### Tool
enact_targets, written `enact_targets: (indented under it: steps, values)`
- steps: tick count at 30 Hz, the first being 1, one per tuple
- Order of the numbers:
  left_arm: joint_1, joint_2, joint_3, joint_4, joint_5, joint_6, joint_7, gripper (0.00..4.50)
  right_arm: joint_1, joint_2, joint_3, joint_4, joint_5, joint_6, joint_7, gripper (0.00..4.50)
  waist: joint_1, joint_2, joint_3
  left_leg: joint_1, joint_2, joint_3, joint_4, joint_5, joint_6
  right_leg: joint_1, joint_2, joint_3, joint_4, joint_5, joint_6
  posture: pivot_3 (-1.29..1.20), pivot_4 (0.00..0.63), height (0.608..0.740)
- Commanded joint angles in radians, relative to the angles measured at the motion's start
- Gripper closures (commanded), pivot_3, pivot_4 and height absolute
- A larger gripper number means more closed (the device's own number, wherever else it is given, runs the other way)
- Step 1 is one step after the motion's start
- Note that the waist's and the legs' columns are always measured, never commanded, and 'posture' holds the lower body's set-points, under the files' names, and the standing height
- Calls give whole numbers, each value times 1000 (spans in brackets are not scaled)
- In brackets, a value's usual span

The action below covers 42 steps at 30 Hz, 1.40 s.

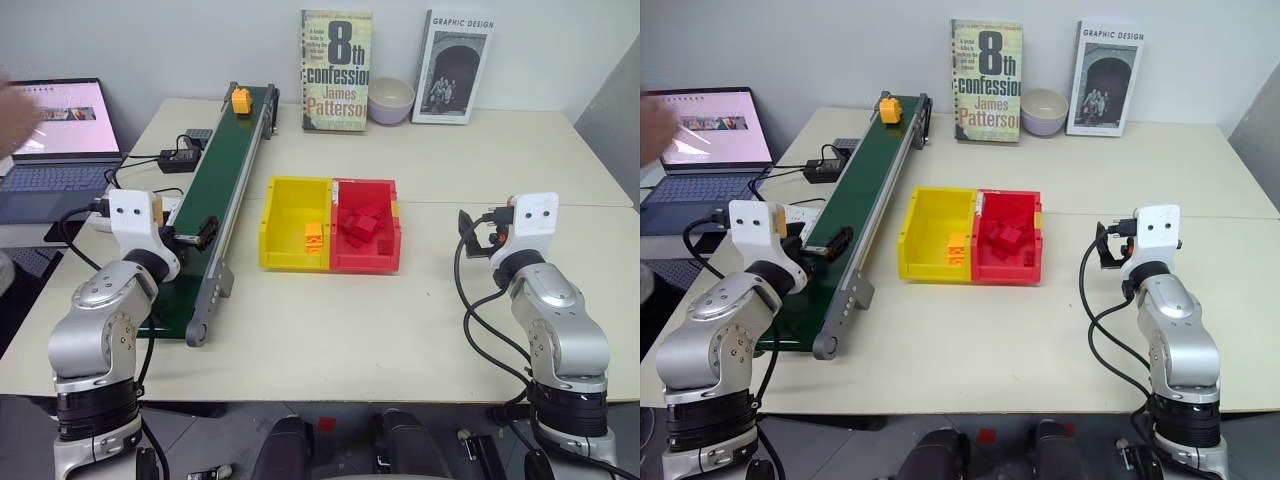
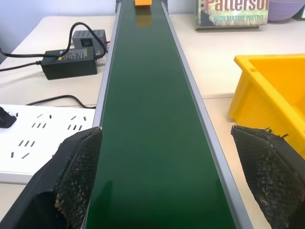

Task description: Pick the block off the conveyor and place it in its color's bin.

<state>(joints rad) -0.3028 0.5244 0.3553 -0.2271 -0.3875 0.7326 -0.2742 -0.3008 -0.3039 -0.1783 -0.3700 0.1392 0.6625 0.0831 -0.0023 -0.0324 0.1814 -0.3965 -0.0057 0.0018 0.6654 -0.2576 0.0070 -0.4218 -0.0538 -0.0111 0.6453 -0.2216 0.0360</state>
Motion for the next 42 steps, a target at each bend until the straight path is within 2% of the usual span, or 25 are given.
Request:
enact_targets:
  steps: [1,9,17,25,28,31,37,42]
  values:
    - [7,24,10,-58,-6,7,-8,24,-13,2,-33,-30,7,-8,-9,0,0,0,0,0,0,0,0,0,0,0,0,0,0,0,0,0,150,740]
    - [44,12,48,-149,-27,62,34,24,-17,-23,-27,-12,9,-15,28,0,0,0,0,0,0,0,0,0,0,0,0,0,0,0,0,0,150,740]
    - [109,-35,61,-253,-49,106,80,24,-62,-81,-26,48,66,-51,164,0,0,0,0,0,0,0,0,0,0,0,0,0,0,0,0,0,150,740]
    - [127,-85,49,-257,-37,67,113,24,-135,-155,13,65,234,-33,435,0,0,0,0,0,0,-1,0,0,0,1,0,0,0,0,0,0,150,740]
    - [87,-94,45,-224,-27,36,125,24,-195,-244,81,40,388,72,676,0,0,0,0,0,0,0,0,0,0,1,0,0,0,0,0,0,150,740]
    - [82,-91,37,-190,-9,18,126,24,-239,-286,118,47,460,102,790,0,0,0,0,1,0,-1,1,0,0,1,0,-1,-1,0,0,0,150,740]
    - [43,-122,38,-141,4,-8,165,24,-296,-260,148,64,511,113,817,0,1,0,0,0,0,-2,0,0,0,1,0,0,-1,0,0,0,150,740]
    - [46,-109,20,-112,43,-31,164,24,-323,-245,170,39,547,123,827,0,2,0,0,-1,0,-2,1,0,0,1,-1,0,-1,0,0,0,150,740]
